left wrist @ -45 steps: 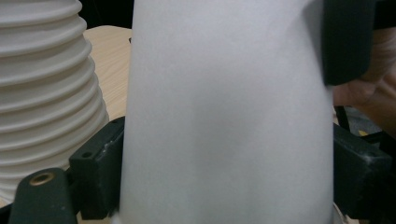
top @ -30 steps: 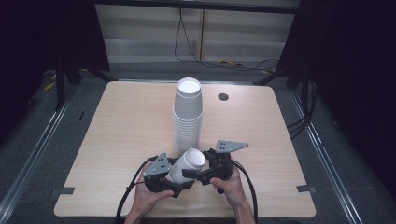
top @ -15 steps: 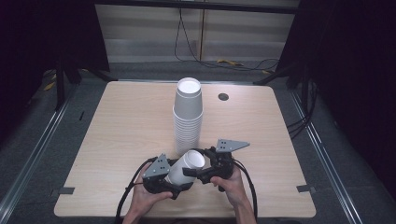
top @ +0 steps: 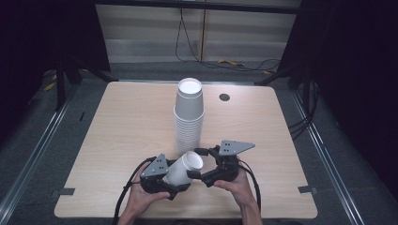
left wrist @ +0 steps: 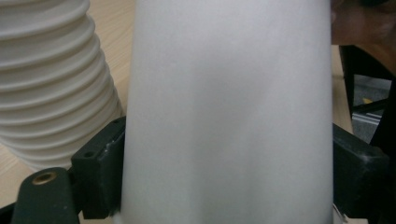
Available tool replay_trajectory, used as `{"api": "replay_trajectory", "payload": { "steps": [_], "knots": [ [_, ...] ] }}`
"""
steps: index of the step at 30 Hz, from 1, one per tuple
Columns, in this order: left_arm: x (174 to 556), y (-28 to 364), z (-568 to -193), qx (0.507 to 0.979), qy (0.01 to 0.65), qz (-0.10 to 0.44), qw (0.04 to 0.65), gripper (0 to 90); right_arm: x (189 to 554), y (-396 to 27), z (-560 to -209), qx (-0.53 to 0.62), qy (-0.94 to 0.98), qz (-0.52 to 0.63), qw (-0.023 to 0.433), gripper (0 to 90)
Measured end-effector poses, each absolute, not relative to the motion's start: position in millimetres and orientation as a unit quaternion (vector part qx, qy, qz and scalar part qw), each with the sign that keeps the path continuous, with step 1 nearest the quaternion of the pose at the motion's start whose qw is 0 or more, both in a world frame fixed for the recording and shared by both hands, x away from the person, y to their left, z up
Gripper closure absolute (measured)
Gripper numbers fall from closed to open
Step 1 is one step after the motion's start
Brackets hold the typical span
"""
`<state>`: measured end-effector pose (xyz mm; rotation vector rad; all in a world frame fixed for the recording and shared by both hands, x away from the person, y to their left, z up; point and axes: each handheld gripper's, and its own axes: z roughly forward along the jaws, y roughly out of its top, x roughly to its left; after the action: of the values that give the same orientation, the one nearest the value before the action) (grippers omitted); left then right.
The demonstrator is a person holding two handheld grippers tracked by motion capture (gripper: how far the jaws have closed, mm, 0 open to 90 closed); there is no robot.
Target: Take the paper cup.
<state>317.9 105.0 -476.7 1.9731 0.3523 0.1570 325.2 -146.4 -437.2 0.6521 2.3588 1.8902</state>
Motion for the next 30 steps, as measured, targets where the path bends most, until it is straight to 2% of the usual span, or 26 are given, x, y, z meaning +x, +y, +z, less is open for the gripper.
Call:
{"api": "replay_trajectory", "payload": {
  "steps": [20, 30],
  "knots": [
    [326, 112, -471, 0.861, 0.134, 0.069, 0.487, 14.8, 321, -157, -430, 0.203, 0.804, 0.556, 0.051, 13.4],
    [328, 113, -464, 0.878, 0.114, 0.076, 0.459, 14.9, 323, -153, -429, 0.190, 0.845, 0.498, 0.045, 13.6]
  ]
}}
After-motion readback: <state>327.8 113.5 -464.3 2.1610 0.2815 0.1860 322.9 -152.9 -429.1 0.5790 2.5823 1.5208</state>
